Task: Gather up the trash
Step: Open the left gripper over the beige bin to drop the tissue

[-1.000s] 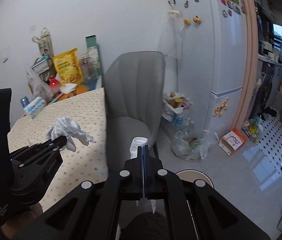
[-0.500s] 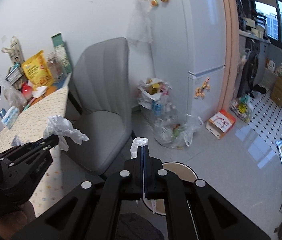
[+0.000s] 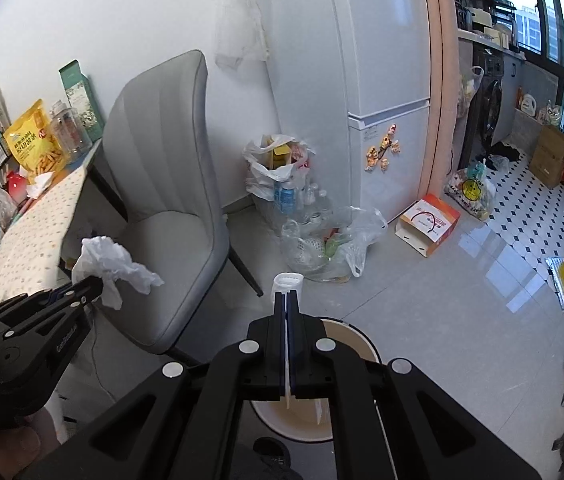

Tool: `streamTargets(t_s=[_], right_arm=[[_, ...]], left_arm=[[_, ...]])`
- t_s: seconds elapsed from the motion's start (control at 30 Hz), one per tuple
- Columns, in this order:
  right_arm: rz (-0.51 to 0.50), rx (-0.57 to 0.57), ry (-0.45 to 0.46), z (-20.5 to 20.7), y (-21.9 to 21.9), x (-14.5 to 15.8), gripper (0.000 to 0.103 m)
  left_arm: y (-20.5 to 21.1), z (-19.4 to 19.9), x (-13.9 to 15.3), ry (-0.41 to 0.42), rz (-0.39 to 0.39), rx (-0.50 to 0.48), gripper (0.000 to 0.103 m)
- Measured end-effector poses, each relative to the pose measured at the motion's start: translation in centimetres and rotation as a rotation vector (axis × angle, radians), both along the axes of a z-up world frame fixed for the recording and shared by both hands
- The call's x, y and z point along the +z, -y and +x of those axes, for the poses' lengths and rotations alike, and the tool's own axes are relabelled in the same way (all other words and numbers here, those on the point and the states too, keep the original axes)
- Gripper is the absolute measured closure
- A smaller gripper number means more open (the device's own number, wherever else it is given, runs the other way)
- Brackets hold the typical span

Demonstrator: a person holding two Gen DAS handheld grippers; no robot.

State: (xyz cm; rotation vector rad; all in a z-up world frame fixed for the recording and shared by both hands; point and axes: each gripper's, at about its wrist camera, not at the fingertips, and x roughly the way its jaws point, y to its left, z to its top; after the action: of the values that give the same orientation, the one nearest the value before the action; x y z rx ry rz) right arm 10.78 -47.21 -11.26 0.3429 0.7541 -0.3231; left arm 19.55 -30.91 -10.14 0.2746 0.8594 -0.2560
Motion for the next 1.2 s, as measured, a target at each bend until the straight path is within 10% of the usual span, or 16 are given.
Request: streamTargets(t_s=[0.07,0.13,1.2], right_arm=[[0.016,-0.002,-0.016,0.3,0.5,-0.8,0.082],[0.019,-0.024,-0.01,0.0,0.8,-1.1,0.042],[-0.009,-0.268,-0.02,-9.6,9.1,0.1,0.046]], left_arm=[[0.3,0.1,-0.4,-0.007,0.011,-0.002,0.095],[0.7,0.1,-0.6,-0.011,0.014,-0.006,0.095],[13.0,-4.8,-2.1,-0.052,-0.01,-0.201,0.095]])
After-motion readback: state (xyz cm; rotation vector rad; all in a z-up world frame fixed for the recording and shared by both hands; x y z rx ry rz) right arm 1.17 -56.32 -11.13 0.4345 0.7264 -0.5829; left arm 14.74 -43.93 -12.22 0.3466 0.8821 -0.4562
